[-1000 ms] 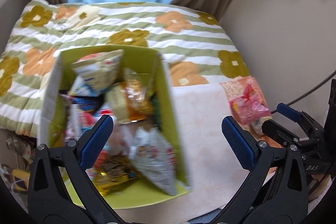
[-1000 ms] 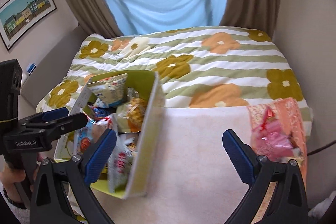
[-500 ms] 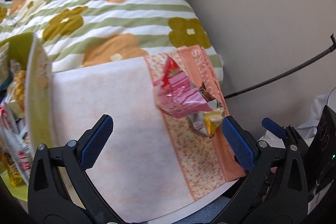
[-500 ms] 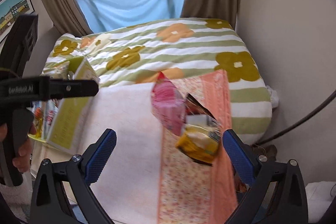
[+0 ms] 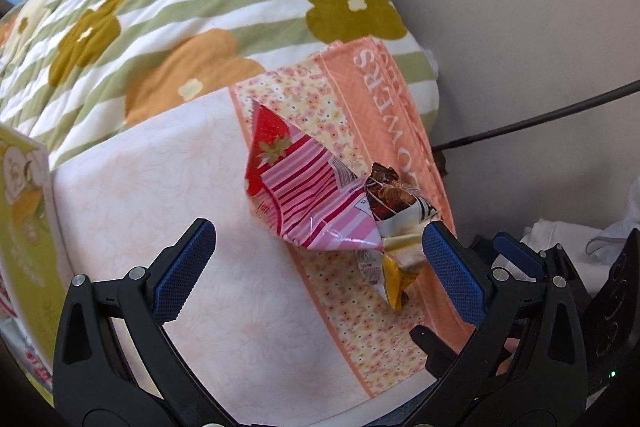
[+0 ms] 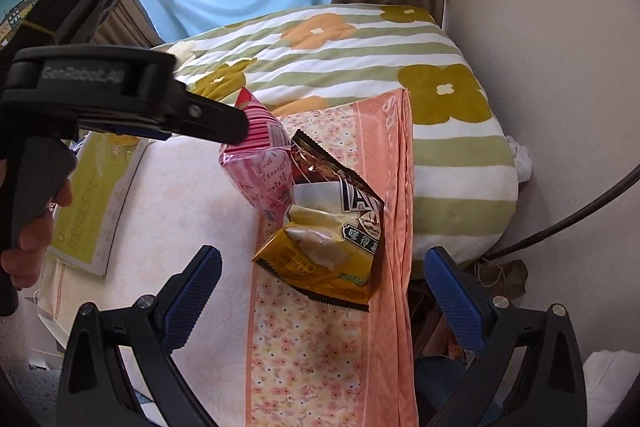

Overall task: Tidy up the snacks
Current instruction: 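Grasp a pink striped bag with the left tool while the right tool grasps a gold barbecue bag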

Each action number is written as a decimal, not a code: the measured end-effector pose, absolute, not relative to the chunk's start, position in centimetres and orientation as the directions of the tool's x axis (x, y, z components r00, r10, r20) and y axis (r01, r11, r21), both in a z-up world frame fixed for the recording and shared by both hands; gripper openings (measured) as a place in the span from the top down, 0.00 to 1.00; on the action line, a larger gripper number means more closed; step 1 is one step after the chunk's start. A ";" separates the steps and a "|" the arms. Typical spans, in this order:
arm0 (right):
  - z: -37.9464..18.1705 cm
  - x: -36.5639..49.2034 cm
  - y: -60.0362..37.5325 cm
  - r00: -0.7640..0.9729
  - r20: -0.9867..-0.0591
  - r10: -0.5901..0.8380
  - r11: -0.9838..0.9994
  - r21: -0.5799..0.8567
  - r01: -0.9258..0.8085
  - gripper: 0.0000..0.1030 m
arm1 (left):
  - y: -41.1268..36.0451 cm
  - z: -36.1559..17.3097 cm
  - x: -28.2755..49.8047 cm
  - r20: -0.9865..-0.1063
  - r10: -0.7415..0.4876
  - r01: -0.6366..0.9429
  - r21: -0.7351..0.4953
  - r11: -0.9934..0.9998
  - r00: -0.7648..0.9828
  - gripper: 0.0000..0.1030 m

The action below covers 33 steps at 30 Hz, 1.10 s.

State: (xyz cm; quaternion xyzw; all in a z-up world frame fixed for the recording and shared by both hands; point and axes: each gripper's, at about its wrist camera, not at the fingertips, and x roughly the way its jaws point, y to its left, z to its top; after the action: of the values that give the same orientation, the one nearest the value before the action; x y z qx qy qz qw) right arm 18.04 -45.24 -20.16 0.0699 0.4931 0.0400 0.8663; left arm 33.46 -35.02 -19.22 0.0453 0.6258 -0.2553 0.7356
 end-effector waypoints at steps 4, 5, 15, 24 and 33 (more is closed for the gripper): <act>-21.2 19.0 -44.9 0.500 -0.856 0.129 0.988 0.155 0.010 0.02 | -35.7 -20.8 34.1 -0.956 -0.289 0.448 -0.234 0.863 0.056 0.01; -21.5 19.2 -44.7 0.495 -0.862 0.111 0.991 0.132 0.008 0.02 | -35.8 -21.3 34.2 -0.961 -0.273 0.454 -0.224 0.863 0.045 0.01; -24.9 20.9 -42.2 0.467 -0.884 -0.033 0.998 -0.056 -0.034 0.02 | -35.1 -24.1 35.5 -0.971 -0.239 0.466 -0.206 0.861 0.012 0.01; -26.8 22.2 -42.9 0.446 -0.891 -0.079 0.996 -0.093 -0.009 0.02 | -33.9 -27.5 35.4 -0.965 -0.256 0.454 -0.250 0.855 -0.051 0.32; -27.5 23.1 -42.6 0.455 -0.886 -0.090 0.993 -0.116 -0.030 0.15 | -33.0 -27.5 35.2 -0.959 -0.284 0.451 -0.265 0.852 -0.027 0.44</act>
State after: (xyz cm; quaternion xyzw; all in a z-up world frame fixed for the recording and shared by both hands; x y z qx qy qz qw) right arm 23.08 -42.59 -27.46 -0.0572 0.5217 -0.0177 0.8510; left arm 35.17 -32.98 -27.52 0.0628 0.6660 -0.2643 0.6947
